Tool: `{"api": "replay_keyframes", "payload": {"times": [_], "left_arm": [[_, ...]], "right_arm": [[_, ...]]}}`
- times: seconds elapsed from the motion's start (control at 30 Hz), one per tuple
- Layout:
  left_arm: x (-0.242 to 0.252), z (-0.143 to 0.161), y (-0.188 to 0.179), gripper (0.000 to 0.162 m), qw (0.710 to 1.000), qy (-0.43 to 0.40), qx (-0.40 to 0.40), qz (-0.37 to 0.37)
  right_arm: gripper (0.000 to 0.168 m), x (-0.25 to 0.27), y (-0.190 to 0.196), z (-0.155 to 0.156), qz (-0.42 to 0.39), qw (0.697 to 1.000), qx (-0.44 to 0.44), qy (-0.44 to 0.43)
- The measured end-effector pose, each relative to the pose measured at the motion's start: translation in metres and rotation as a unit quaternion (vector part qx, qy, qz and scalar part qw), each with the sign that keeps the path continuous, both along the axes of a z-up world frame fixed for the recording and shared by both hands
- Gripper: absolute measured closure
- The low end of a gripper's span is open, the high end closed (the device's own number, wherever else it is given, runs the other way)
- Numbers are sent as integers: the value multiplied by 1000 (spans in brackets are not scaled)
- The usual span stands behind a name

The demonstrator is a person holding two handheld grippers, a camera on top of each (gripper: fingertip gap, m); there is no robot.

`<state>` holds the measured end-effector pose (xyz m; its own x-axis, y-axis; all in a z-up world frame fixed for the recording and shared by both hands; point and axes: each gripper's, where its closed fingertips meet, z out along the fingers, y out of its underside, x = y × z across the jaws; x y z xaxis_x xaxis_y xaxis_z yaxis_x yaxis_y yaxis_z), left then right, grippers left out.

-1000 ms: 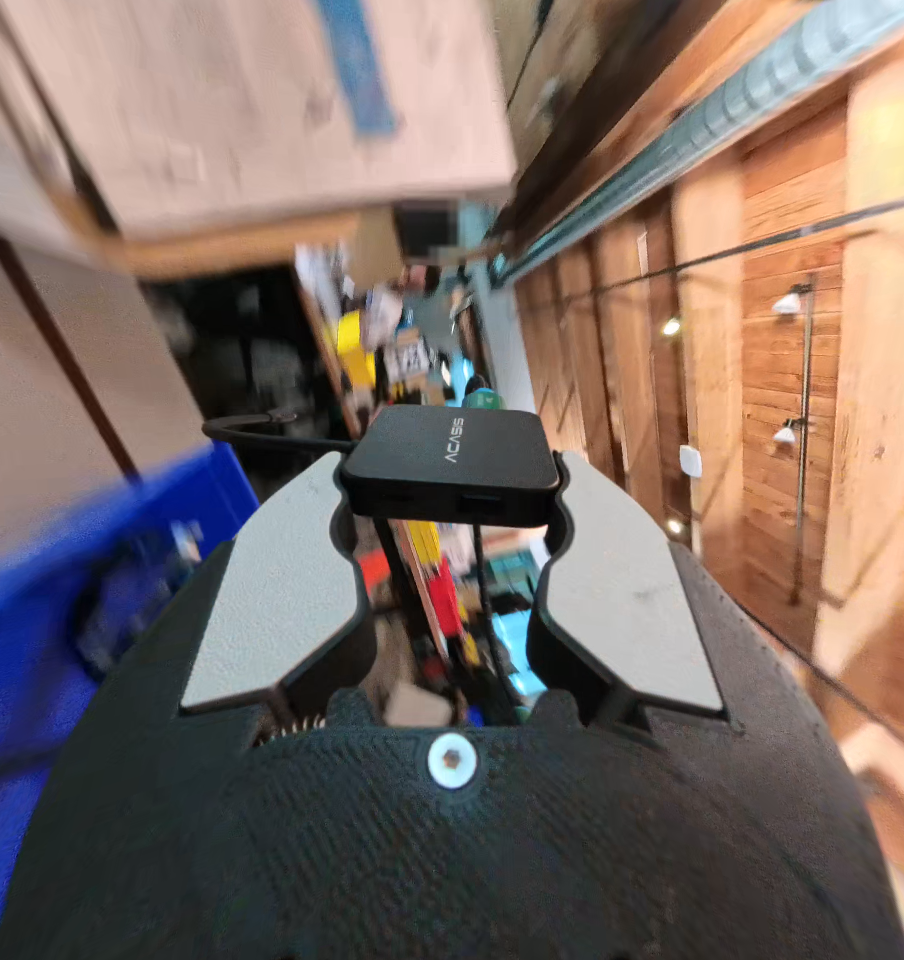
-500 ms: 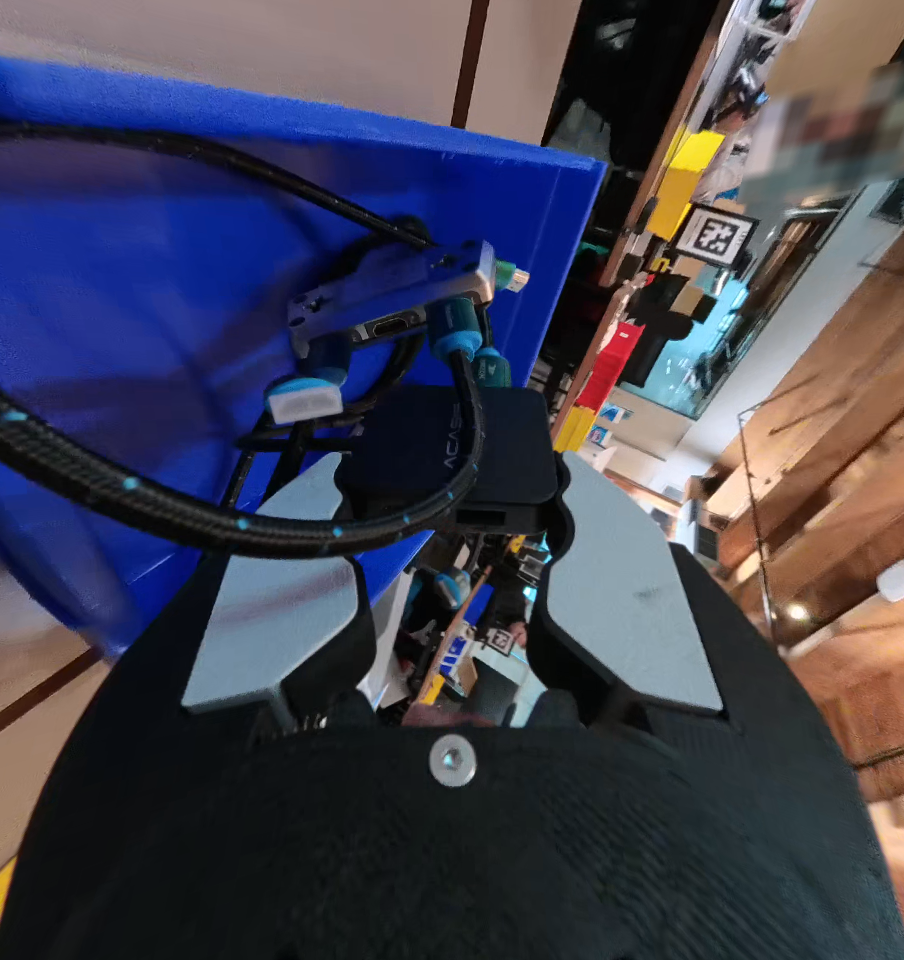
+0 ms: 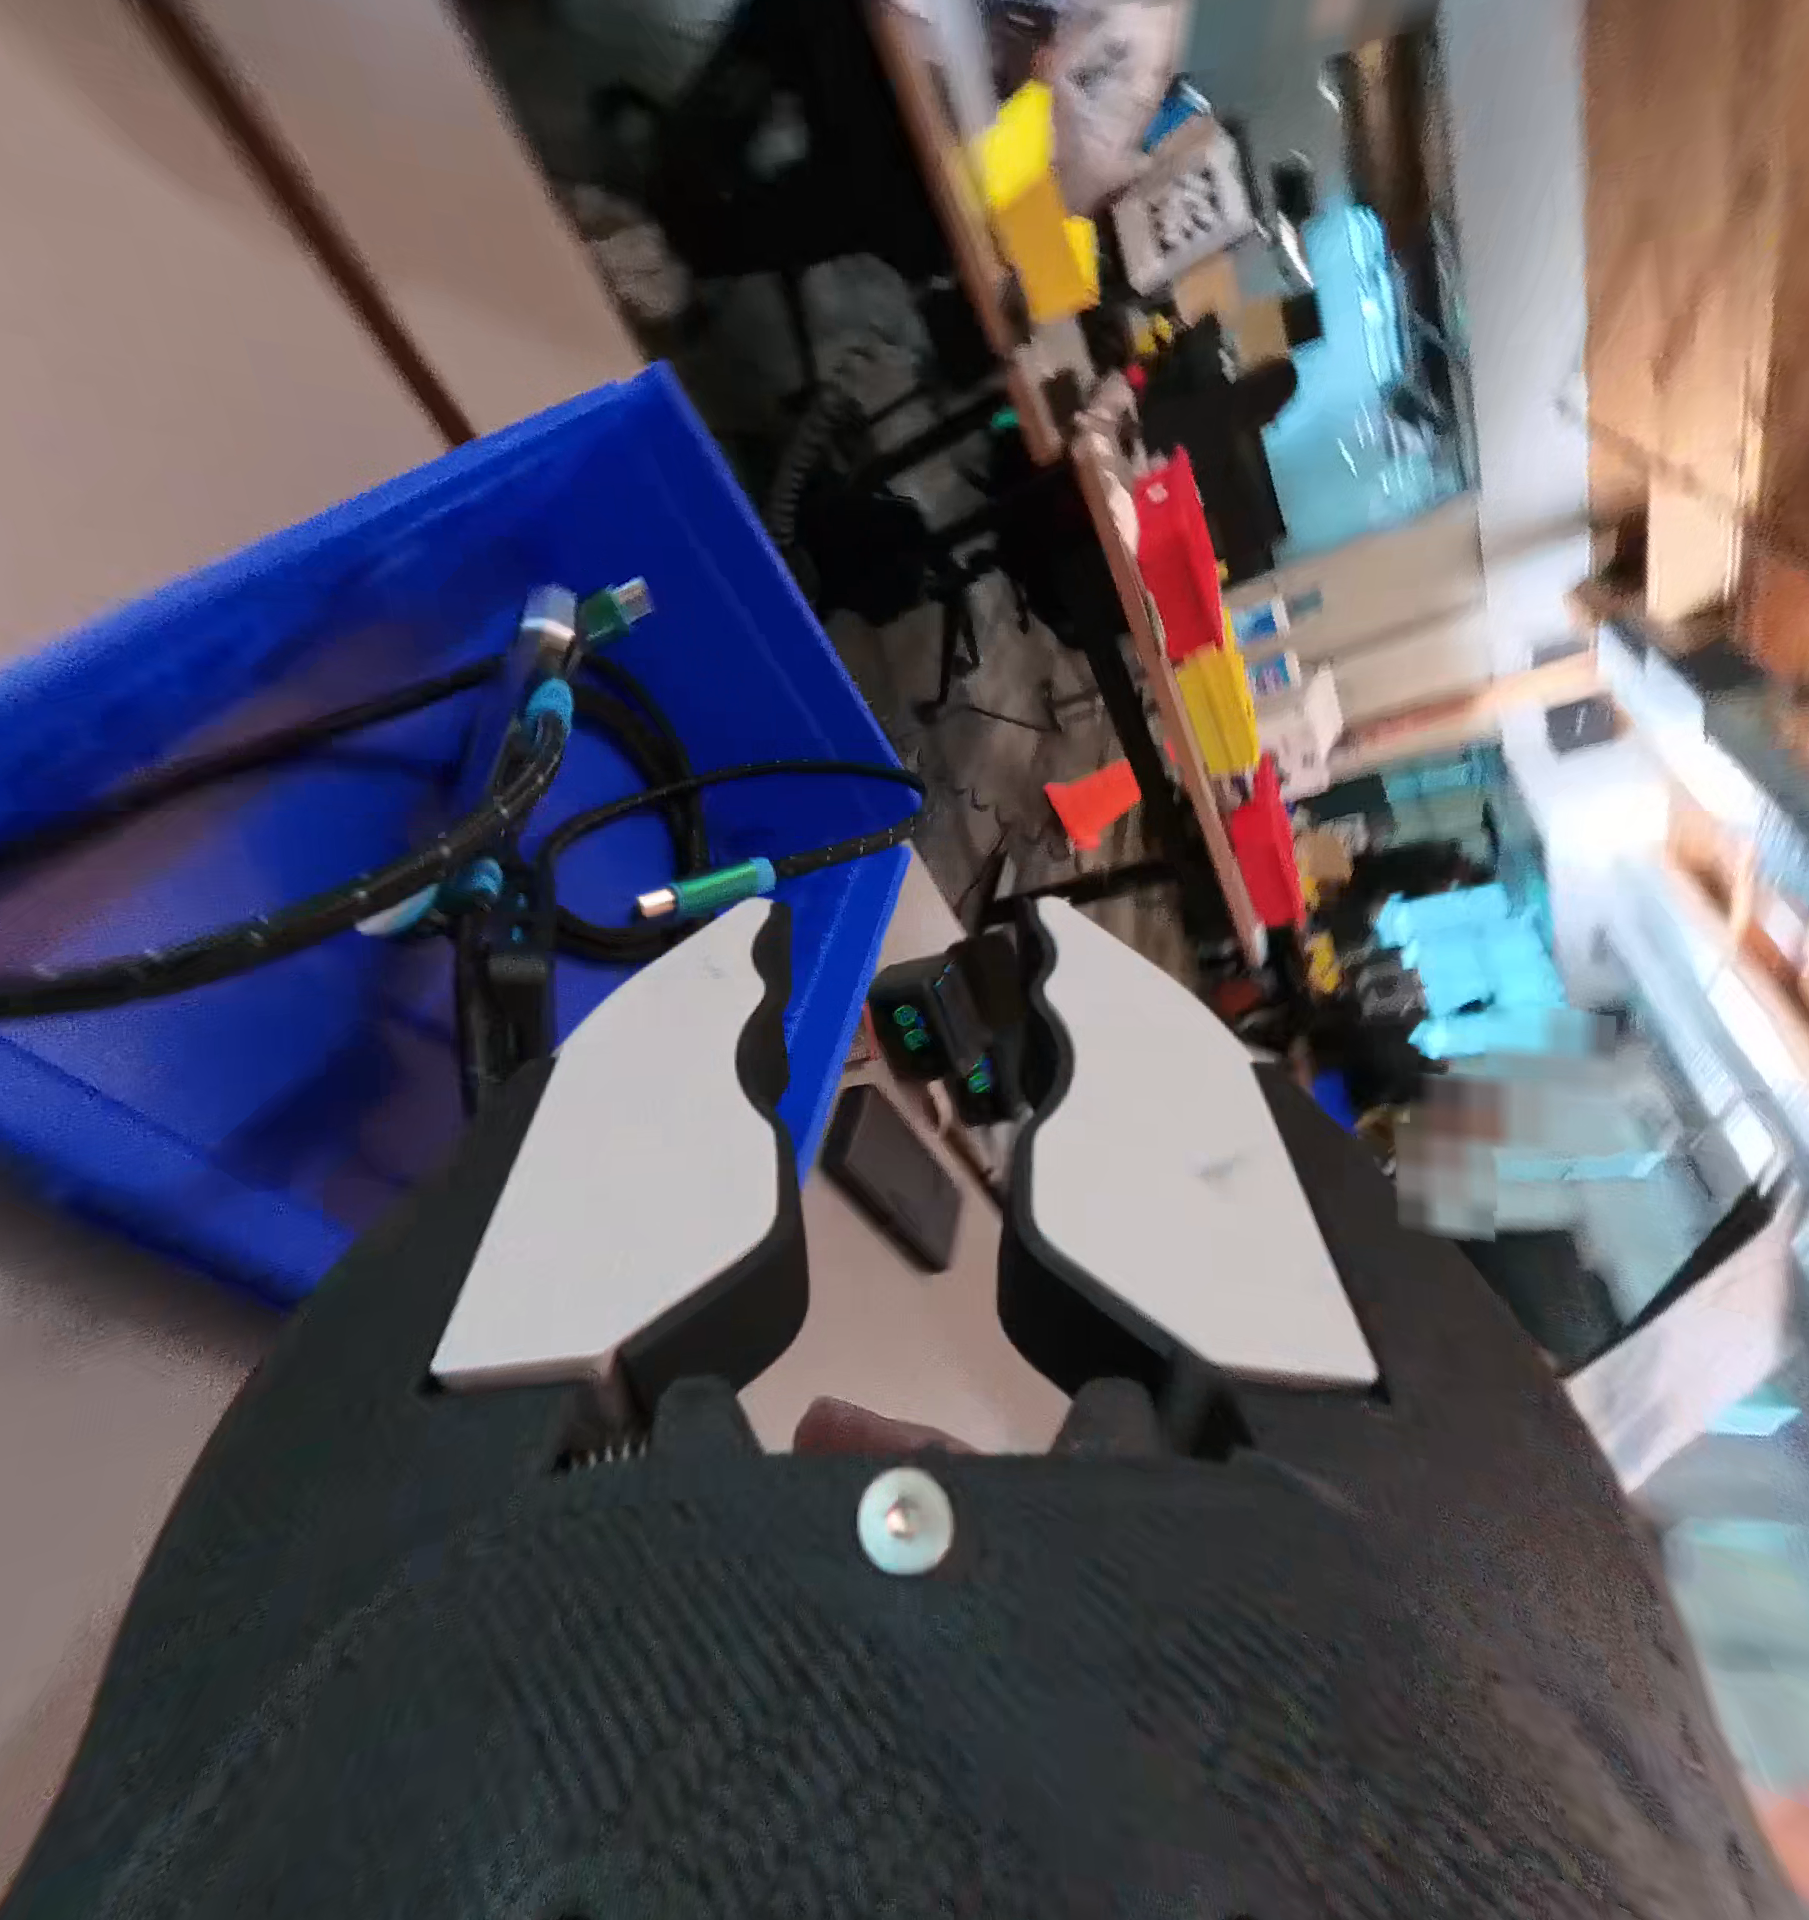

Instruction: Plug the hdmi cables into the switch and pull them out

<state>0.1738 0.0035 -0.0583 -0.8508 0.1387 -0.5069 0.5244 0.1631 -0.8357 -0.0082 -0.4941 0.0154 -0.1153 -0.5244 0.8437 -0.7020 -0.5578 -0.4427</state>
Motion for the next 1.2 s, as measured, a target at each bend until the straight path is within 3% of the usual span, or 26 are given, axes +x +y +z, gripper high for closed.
{"api": "replay_keyframes", "payload": {"times": [0.1, 0.23, 0.33, 0.43, 0.6, 0.7, 0.8, 0.9, 1.0, 1.1, 1.2], "left_arm": [[-16, -8, -10, 129, 999, 30, 19, -23], [-47, -16, -42, 124, 991, 113, 43, -52], [-67, -22, -91, 117, 981, 173, 67, -48], [-91, -26, -158, 105, 971, 222, 88, -27], [-145, -37, -281, 80, 946, 297, 125, 14], [-165, -35, -348, 78, 928, 353, 107, 59], [-168, -52, -394, 79, 933, 316, 120, 125], [-151, -66, -414, 81, 941, 261, 102, 191], [-141, -72, -414, 135, 950, 228, 82, 199], [-116, -72, -404, 144, 964, 161, 68, 199], [-88, -72, -373, 148, 967, 159, 75, 183]], "right_arm": [[126, -26, 31, 1, -40, 981, 117, -150], [126, -50, 74, -34, -47, 914, 269, -301], [123, -54, 61, -55, -74, 867, 333, -363], [116, -81, 38, -71, -170, 840, 331, -395], [111, -95, 35, -67, -153, 818, 335, -443], [112, -107, 29, -61, -162, 803, 324, -472], [113, -108, 27, -55, -157, 800, 317, -484], [115, -103, 26, -55, -154, 807, 311, -479], [116, -92, 29, -54, -135, 811, 316, -474], [116, -89, 32, -49, -129, 814, 313, -473], [117, -86, 42, -37, -112, 821, 306, -469]]}}
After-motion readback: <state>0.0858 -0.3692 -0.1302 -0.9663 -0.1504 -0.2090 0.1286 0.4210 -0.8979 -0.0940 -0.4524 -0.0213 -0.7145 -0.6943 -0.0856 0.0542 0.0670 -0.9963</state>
